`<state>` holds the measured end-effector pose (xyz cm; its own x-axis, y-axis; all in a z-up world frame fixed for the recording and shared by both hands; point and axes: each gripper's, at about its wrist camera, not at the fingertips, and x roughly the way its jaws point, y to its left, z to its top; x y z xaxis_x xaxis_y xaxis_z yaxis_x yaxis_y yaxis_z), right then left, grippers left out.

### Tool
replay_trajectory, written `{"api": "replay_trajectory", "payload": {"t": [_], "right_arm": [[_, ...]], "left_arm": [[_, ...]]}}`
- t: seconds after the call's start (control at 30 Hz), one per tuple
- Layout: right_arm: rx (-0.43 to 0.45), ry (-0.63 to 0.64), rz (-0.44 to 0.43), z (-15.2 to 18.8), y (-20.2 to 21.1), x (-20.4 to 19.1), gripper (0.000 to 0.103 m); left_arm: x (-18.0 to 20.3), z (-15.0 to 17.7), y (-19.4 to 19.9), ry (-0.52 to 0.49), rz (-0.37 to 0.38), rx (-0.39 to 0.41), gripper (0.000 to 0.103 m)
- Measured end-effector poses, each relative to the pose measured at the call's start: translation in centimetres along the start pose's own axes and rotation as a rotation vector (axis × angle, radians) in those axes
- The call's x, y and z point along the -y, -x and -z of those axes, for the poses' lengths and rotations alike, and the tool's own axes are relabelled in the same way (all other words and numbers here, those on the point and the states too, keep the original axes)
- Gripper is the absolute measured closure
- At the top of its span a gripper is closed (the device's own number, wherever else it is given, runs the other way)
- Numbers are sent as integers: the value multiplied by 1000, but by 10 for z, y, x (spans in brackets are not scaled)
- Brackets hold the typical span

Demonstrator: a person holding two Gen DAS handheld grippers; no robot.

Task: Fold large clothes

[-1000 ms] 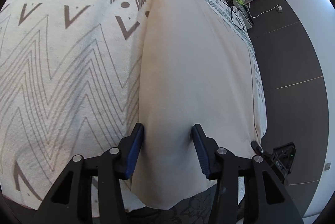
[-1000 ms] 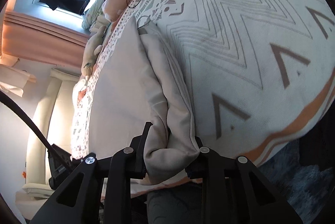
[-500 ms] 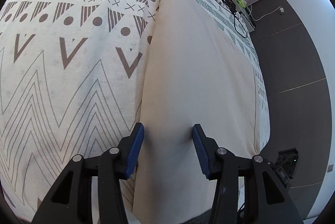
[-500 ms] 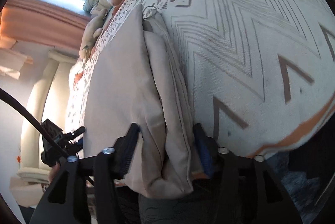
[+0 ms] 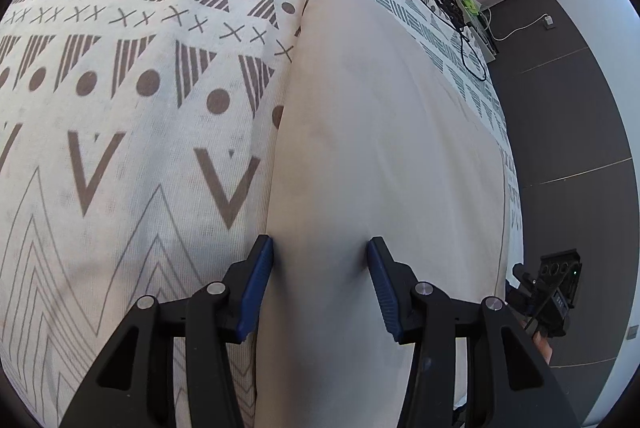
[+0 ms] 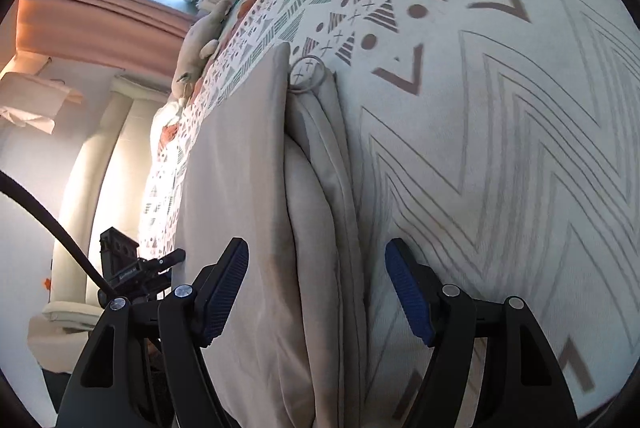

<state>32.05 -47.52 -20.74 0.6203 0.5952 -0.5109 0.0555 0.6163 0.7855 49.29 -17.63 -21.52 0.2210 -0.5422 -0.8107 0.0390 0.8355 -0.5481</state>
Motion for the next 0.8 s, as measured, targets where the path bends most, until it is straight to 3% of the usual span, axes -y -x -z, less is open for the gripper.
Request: {"api": "replay_trajectory", "payload": {"t": [0.13, 0.47, 0.8], "right_arm": [[-63, 8, 13, -24, -29, 2, 34], [-124, 20, 16, -81, -86, -22, 34], [-178, 44, 55, -101, -112, -37, 33]], "left_arm": [[2, -15, -5, -12, -8, 3, 54], [17, -63, -21, -86, -63, 24, 54], [52, -78, -31, -187, -158, 34, 54]]}}
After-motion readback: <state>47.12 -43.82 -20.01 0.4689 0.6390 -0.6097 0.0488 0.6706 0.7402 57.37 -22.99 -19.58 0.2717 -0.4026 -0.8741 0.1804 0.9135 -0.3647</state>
